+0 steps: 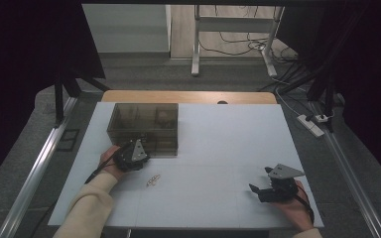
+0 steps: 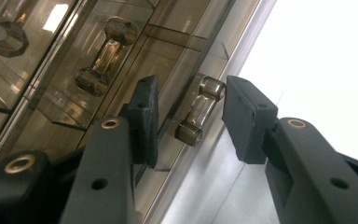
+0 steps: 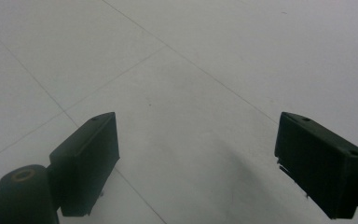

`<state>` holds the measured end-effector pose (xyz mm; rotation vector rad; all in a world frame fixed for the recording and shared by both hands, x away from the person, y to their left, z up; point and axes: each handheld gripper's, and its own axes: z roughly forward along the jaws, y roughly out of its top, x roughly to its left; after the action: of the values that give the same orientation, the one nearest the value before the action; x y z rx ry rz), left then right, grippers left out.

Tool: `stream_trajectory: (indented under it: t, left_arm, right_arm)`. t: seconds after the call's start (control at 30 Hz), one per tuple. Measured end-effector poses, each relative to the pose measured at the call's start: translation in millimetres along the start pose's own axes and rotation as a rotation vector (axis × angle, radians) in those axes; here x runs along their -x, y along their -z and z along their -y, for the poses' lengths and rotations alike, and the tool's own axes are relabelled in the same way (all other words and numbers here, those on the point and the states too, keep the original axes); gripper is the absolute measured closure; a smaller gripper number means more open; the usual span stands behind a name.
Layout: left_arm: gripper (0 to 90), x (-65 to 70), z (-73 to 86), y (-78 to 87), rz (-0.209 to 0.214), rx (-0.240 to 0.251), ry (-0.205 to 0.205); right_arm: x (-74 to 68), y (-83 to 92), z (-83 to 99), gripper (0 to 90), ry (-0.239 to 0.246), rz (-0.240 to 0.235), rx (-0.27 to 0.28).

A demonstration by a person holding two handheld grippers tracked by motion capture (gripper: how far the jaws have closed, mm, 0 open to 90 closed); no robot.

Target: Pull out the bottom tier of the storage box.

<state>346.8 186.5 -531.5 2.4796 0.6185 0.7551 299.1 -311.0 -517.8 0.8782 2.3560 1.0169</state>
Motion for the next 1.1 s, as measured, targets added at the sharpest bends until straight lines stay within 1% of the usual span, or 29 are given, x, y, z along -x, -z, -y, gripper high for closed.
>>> stream_trajectory:
  t: [0.5,0.83,0.93,1.1]
  left_arm:
    - [57.4,1.9,1.1,2.8,0.022,-0.005,-0.010]
    - [57.7,3.2,1.3,4.2,0.028,-0.009,-0.014]
    - [58.1,3.0,1.5,4.9,0.038,-0.008,-0.012]
    - [58.2,4.3,1.6,6.1,0.038,-0.012,-0.019]
  right_arm:
    - [0.0,-0.1,0.2,13.6,0.002,0.000,-0.003]
    - [0.0,0.0,0.2,13.7,0.003,0.000,-0.003]
    - [0.3,0.2,0.2,13.6,0.002,0.001,-0.003]
    - [0.0,0.2,0.1,13.7,0.005,0.000,-0.004]
